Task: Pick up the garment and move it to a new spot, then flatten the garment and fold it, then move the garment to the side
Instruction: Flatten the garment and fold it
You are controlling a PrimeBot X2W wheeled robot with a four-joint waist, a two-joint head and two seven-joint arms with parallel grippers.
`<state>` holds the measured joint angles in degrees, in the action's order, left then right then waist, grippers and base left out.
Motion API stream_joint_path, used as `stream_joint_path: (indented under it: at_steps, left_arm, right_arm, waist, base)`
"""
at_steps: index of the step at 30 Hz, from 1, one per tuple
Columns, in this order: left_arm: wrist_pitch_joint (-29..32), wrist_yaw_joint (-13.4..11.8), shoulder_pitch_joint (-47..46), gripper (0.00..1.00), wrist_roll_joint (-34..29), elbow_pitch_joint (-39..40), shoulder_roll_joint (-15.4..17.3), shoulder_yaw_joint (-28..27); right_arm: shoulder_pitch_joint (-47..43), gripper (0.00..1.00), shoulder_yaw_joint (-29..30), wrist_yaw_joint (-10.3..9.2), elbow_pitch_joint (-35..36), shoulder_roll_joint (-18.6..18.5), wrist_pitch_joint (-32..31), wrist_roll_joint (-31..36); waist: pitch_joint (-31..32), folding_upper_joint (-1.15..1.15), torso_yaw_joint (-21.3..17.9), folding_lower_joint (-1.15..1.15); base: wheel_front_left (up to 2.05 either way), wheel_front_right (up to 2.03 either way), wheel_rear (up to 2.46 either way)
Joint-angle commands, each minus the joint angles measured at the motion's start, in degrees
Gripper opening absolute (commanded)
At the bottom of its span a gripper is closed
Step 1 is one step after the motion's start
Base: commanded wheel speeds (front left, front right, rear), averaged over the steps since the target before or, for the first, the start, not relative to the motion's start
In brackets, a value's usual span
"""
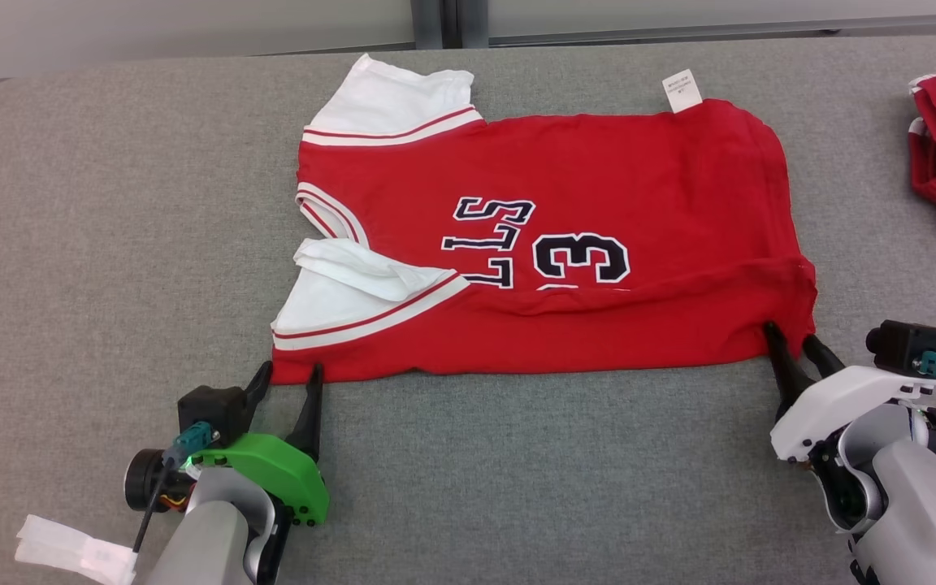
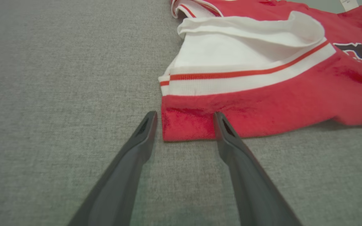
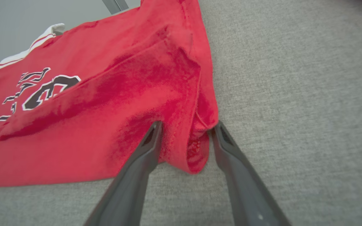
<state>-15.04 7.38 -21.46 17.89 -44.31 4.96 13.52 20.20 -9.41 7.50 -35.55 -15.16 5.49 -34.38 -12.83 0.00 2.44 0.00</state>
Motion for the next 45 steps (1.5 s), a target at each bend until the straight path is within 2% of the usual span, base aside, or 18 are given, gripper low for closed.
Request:
stream_joint_path:
  at_steps: [1, 5, 9, 14, 20, 29, 38, 39, 40, 41, 45]
  left_arm:
    - [-0.16, 0.1, -1.14, 0.0, 0.76, -0.28, 0.09, 0.27]
    - [-0.15, 0.12, -1.15, 0.0, 2.47, -0.22, 0.04, 0.79]
    - [-0.15, 0.13, 0.37, 0.0, 3.53, 1.35, 1.31, -0.15]
    - [-0.16, 0.12, 3.93, 0.0, 3.68, 5.05, 2.51, -1.81]
    - [-0.15, -0.18, 11.28, 0.0, 2.92, 11.2, 2.14, -4.55]
    - [-0.16, -1.67, 21.94, 0.0, 1.28, 19.2, 0.59, -7.52]
    - [-0.16, -1.83, 26.45, 0.0, 0.82, 19.33, -0.9, -6.15]
    - [-0.16, -1.93, 26.49, 0.24, 0.68, 19.35, -0.97, -6.19]
    - [-0.16, -2.01, 26.44, 0.85, 0.12, 19.59, -1.04, -6.21]
    - [-0.16, -2.05, 26.26, 1.0, -0.1, 19.74, -1.09, -6.29]
    - [-0.16, -2.14, 24.94, 1.0, -1.85, 21.74, -1.1, -7.5]
  right_arm:
    - [0.69, 0.0, -0.44, -0.04, -0.72, -0.16, 0.73, -0.62]
    - [1.18, 0.0, -1.74, -0.04, -1.98, -0.57, 2.5, -2.27]
    - [0.15, 0.0, -3.53, -0.04, -2.09, -0.94, 3.58, -4.09]
    - [-2.22, 0.0, -5.54, -0.04, -0.28, -1.48, 4.29, -6.53]
    - [-7.58, 0.0, -6.15, -0.04, 3.67, -2.75, 4.36, -8.4]
    - [-17.68, 0.0, -2.65, -0.08, 11.49, -4.18, 0.37, -9.37]
    - [-24.29, 0.0, 2.29, -0.08, 16.7, -0.43, -4.4, -7.51]
    - [-24.67, 0.33, 2.84, -0.08, 17.08, -0.08, -4.37, -7.06]
    - [-25.0, 0.81, 3.5, -0.08, 17.47, 0.37, -4.3, -6.39]
    - [-25.12, 1.0, 3.99, -0.08, 17.83, 0.8, -4.17, -5.89]
    - [-25.11, 1.0, 6.43, -0.06, 19.77, 1.97, -3.02, -3.39]
  waist:
    - [0.07, 0.0, -0.07, 0.0]
    - [0.96, 0.0, -0.25, 0.0]
    - [2.82, 0.0, -0.29, 0.0]
    - [5.26, 0.0, -0.24, 0.0]
    - [7.52, 0.0, 0.18, 0.0]
    - [9.44, 0.0, 0.8, 0.0]
    - [10.43, 0.0, 0.97, 0.0]
    - [10.59, 0.0, 0.99, 0.0]
    - [10.74, 0.0, 1.0, 0.0]
    - [10.86, 0.0, 1.0, 0.0]
    - [11.52, 0.0, 0.83, 0.0]
  base:
    - [0.0, 0.0, 0.0]
    - [0.0, 0.0, 0.0]
    - [0.0, 0.0, 0.0]
    - [0.0, 0.0, 0.0]
    - [0.0, 0.0, 0.0]
    - [0.0, 0.0, 0.0]
    - [0.0, 0.0, 0.0]
    - [0.0, 0.0, 0.0]
    - [0.0, 0.0, 0.0]
    - [0.0, 0.0, 0.0]
    - [0.0, 0.0, 0.0]
